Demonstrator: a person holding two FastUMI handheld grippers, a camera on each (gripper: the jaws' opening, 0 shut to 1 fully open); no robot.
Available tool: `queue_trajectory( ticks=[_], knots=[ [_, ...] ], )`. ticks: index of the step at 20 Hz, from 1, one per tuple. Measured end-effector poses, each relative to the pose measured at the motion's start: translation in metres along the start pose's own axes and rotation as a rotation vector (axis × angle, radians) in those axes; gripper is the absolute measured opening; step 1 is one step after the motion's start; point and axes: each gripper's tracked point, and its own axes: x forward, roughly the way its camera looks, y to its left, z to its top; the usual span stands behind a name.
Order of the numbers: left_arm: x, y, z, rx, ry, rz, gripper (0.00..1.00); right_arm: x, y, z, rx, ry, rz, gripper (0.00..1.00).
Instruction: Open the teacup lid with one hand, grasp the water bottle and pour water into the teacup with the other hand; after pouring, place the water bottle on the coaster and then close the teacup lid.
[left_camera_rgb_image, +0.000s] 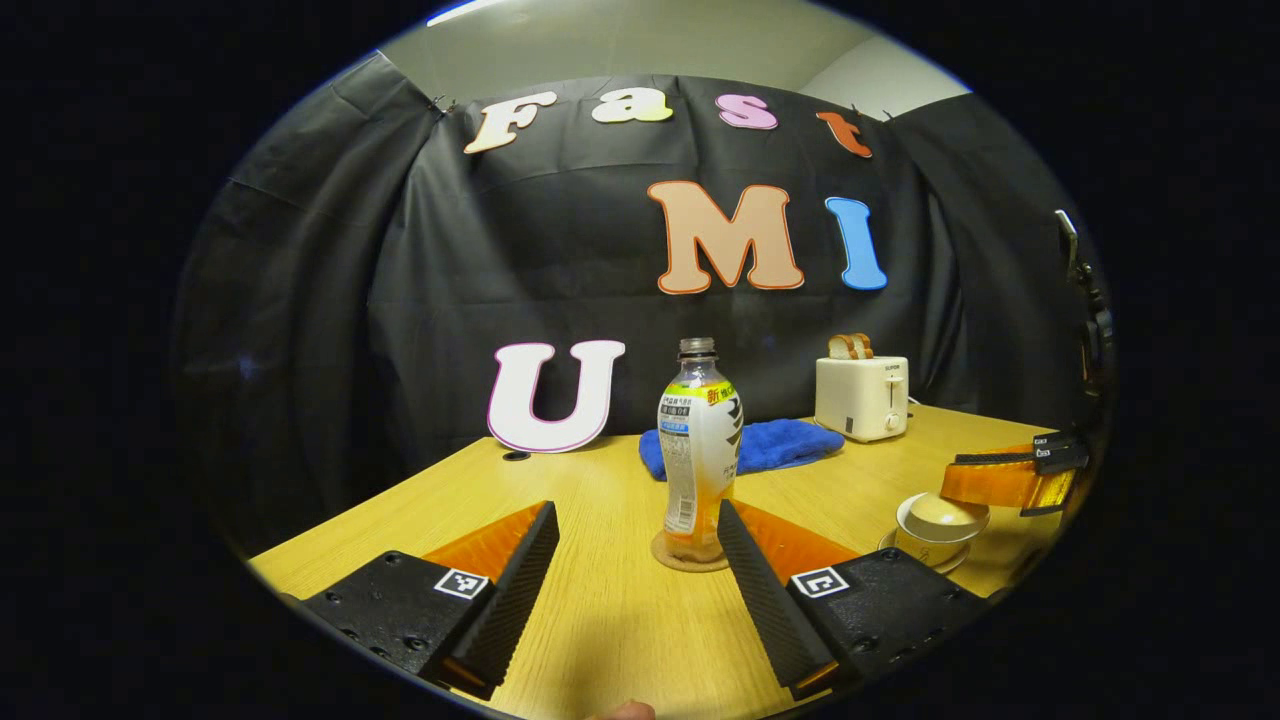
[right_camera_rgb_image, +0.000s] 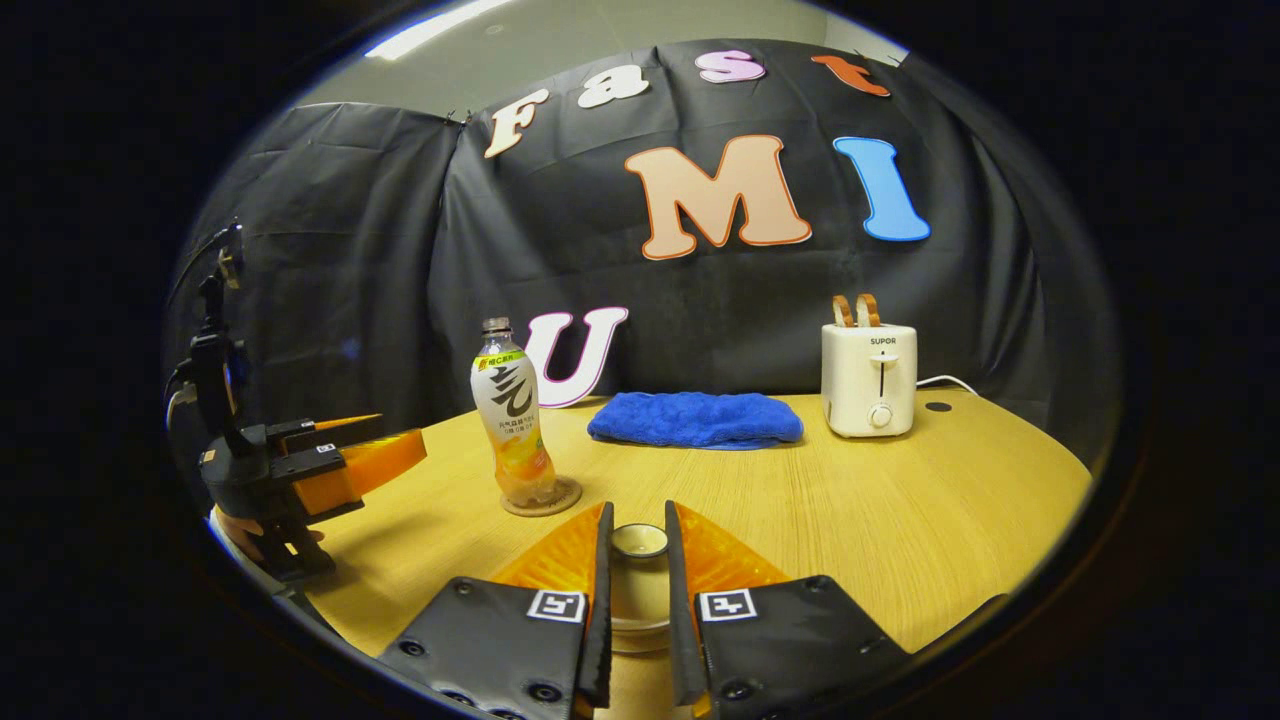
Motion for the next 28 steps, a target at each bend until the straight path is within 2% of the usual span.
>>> queue_trajectory(
  ticks=[7,15,19,22,23,26,28],
  knots=[
    [-0.002,0.005,-0.005,-0.001,0.002,0.006,0.93,0.003,0.004,-0.007,-0.068,-0.007,-0.019,0.29],
    [-0.009,0.000,-0.010,-0.018,0.016,-0.001,0.93,-0.009,0.002,0.008,-0.048,-0.075,-0.022,0.45],
    [-0.021,0.003,-0.010,-0.020,0.008,0.006,0.94,-0.023,-0.012,0.013,-0.036,-0.105,-0.038,0.83],
    [-0.030,0.004,-0.016,-0.021,0.017,0.004,0.93,-0.039,-0.031,0.014,-0.037,-0.126,-0.086,0.93],
    [-0.033,0.005,-0.019,-0.023,0.023,0.004,0.93,-0.044,-0.037,0.014,-0.027,-0.134,-0.098,0.92],
    [-0.039,0.008,-0.016,-0.021,0.005,0.010,0.93,-0.057,-0.049,0.015,-0.010,-0.151,-0.123,0.96],
    [-0.042,0.006,-0.017,-0.020,0.011,0.008,0.94,-0.065,-0.054,0.017,-0.007,-0.168,-0.137,0.93]
  ],
)
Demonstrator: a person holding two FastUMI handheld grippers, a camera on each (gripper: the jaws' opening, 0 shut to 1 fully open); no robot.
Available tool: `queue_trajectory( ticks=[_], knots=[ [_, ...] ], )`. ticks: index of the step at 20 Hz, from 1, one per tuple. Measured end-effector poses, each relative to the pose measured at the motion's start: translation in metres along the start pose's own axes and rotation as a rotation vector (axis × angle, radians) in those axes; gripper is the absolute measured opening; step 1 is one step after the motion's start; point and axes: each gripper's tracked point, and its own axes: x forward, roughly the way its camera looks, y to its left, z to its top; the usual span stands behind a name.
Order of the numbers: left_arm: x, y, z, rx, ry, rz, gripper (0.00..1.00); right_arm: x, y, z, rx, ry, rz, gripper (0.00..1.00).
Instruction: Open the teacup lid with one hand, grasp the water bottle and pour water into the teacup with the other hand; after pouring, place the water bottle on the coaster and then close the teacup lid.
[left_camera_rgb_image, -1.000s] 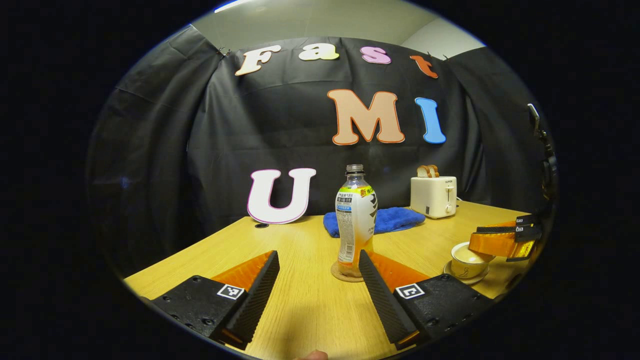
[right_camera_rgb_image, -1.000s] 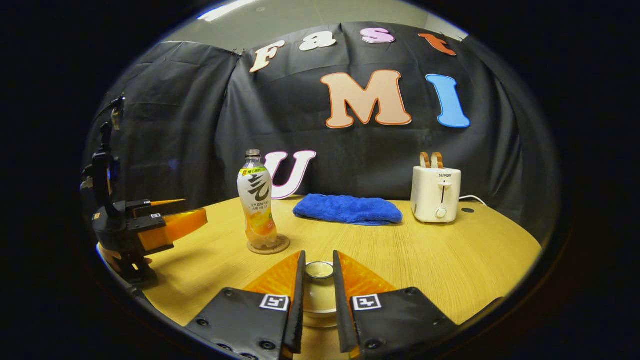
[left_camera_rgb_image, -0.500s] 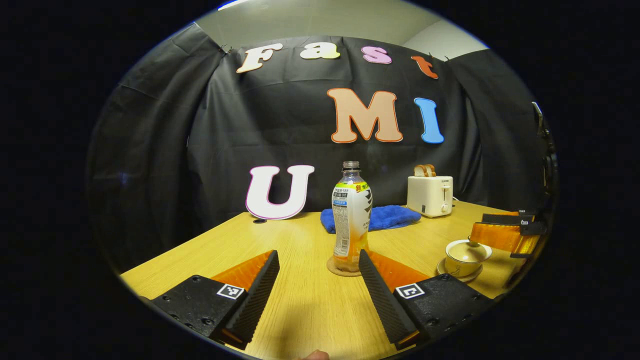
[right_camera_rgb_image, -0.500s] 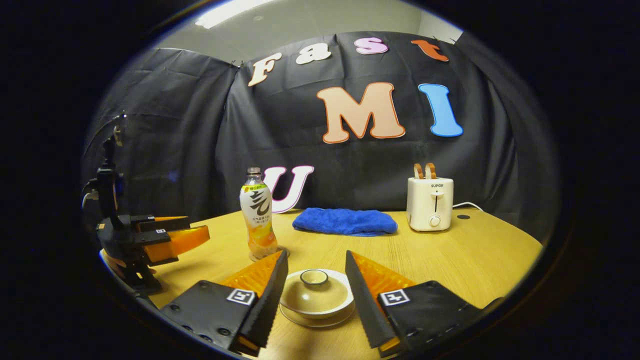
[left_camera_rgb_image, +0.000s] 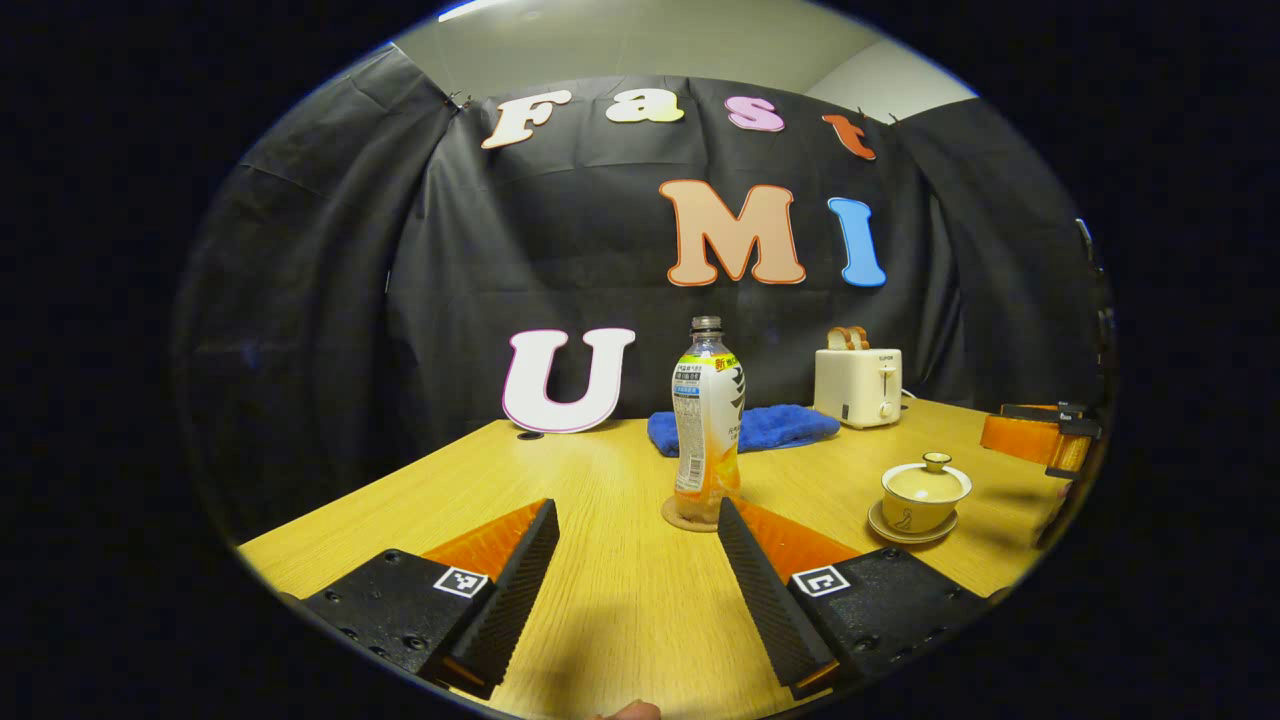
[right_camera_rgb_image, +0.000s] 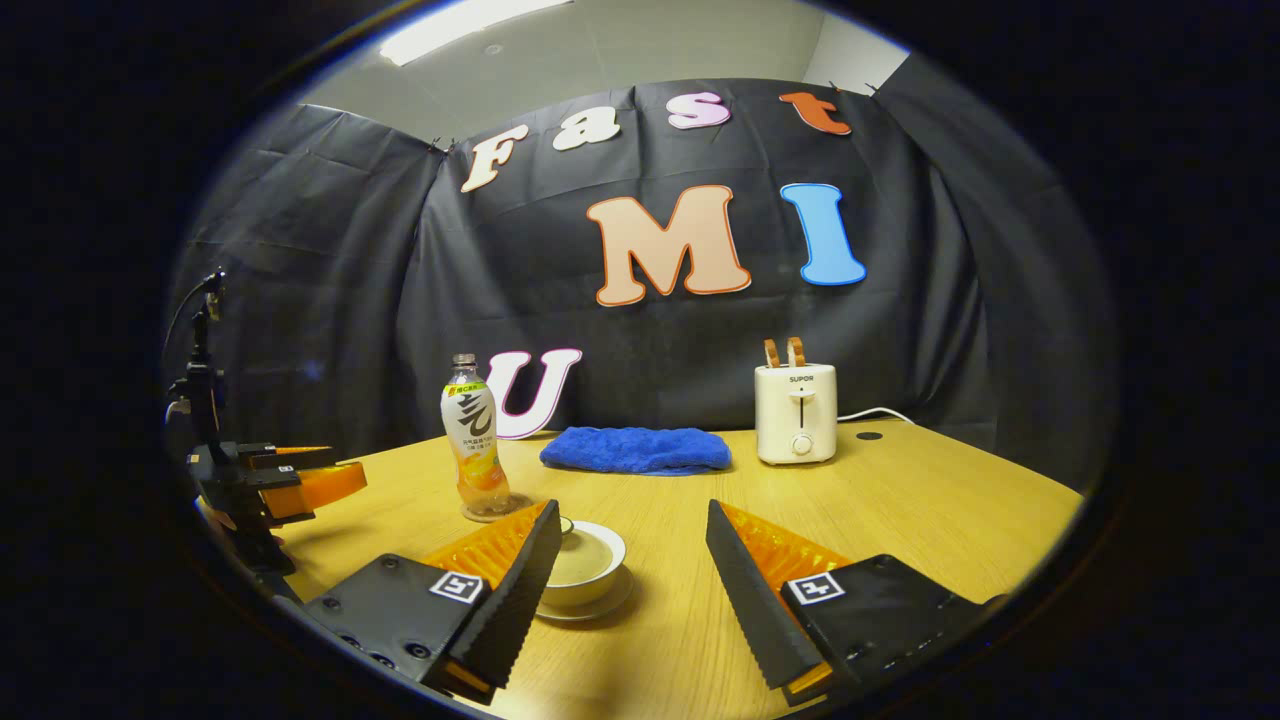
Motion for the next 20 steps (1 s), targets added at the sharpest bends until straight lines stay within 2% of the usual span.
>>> queue_trajectory(
  ticks=[11,12,20],
  knots=[
    [-0.0070,-0.0004,0.0062,-0.011,-0.040,0.013,0.93,-0.0047,0.0006,-0.0044,-0.010,-0.024,-0.016,0.92],
    [-0.0063,0.0003,0.0057,-0.012,-0.040,0.017,0.93,-0.0049,-0.0004,-0.0043,-0.013,-0.024,-0.022,0.94],
    [-0.0061,0.0026,0.0064,-0.012,-0.040,0.035,0.94,-0.0070,-0.0070,-0.0038,-0.048,-0.030,-0.086,0.92]
  ],
)
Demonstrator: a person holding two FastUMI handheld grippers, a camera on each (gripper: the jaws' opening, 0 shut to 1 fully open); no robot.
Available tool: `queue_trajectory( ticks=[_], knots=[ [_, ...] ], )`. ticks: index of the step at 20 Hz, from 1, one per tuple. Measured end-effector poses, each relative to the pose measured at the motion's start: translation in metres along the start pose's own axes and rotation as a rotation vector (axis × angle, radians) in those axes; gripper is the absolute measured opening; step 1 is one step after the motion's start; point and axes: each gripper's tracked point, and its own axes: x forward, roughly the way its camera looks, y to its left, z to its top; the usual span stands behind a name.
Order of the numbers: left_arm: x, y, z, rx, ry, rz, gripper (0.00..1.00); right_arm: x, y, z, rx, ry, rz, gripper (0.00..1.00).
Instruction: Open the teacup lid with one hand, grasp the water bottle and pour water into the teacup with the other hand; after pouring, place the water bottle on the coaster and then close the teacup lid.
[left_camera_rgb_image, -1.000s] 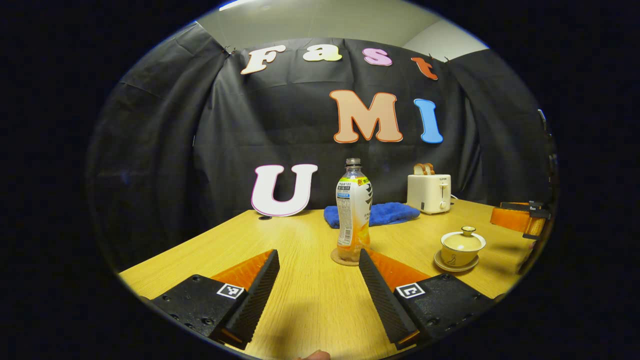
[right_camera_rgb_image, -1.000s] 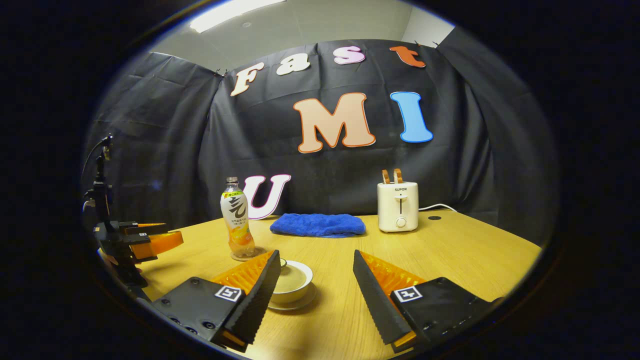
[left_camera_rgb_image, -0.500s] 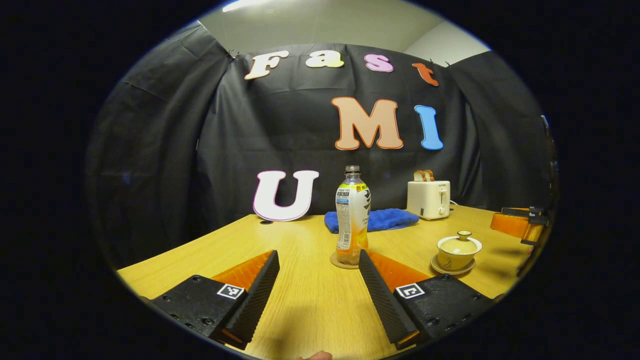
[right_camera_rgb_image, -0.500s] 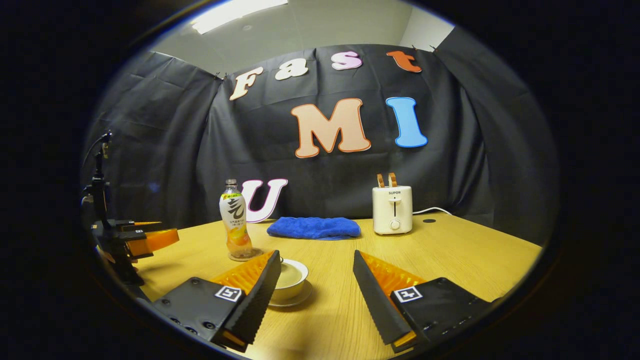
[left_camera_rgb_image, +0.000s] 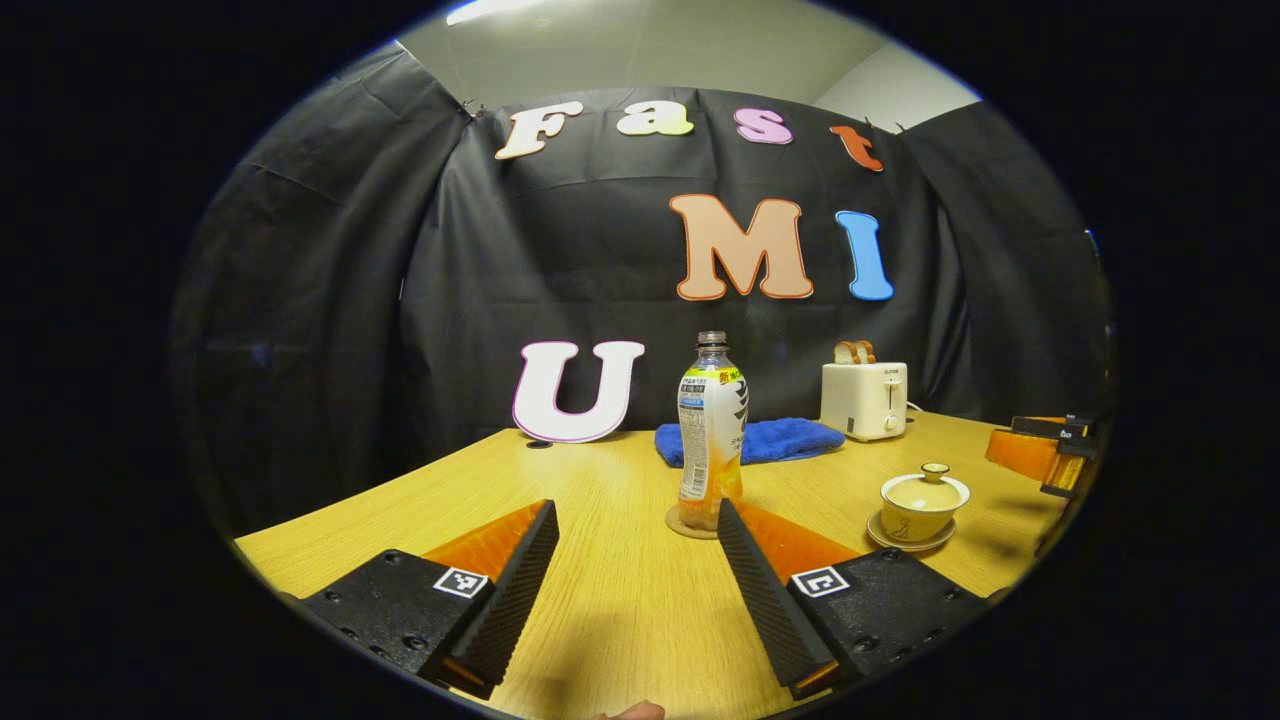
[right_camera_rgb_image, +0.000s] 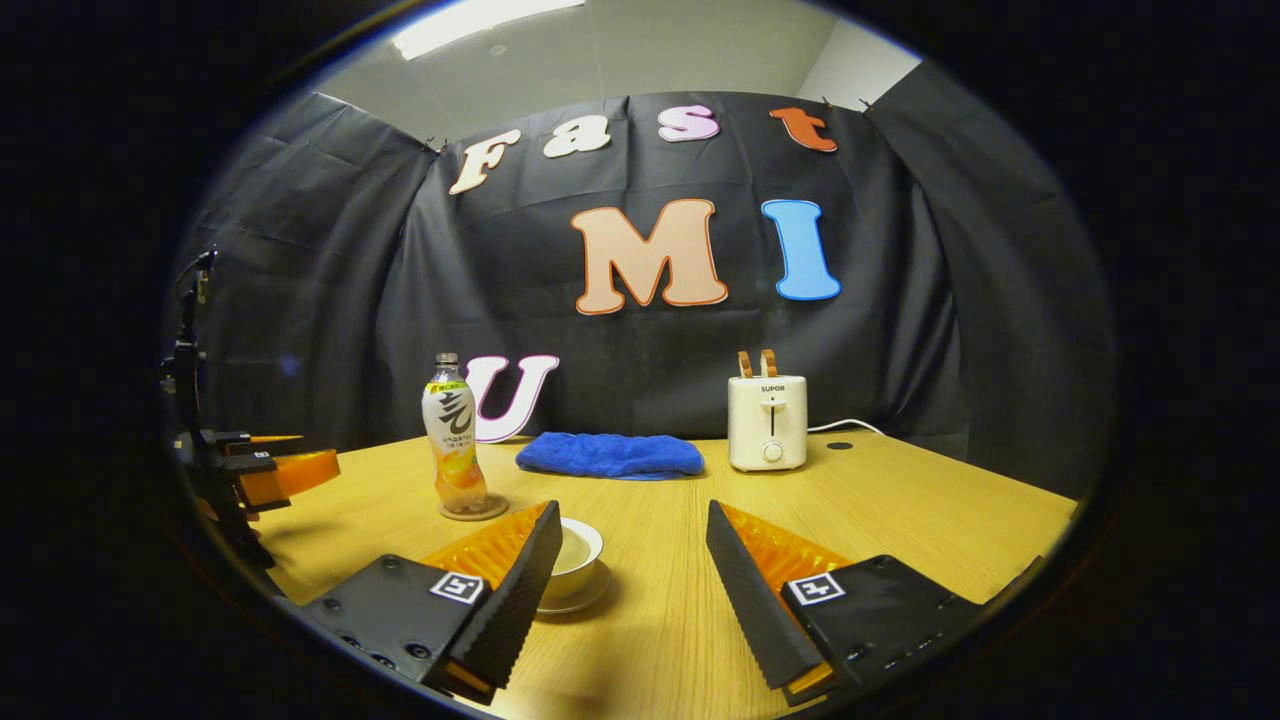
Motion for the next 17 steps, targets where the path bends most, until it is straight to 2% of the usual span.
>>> queue_trajectory(
  ticks=[6,17],
  knots=[
    [0.0002,0.0012,-0.0004,-0.001,0.001,0.011,0.94,0.0008,-0.0055,0.0002,-0.006,0.001,-0.043,0.94],
    [0.0016,0.0026,-0.0006,-0.001,0.001,0.020,0.94,0.0003,-0.0079,-0.0001,-0.008,0.001,-0.056,0.92]
  ],
)
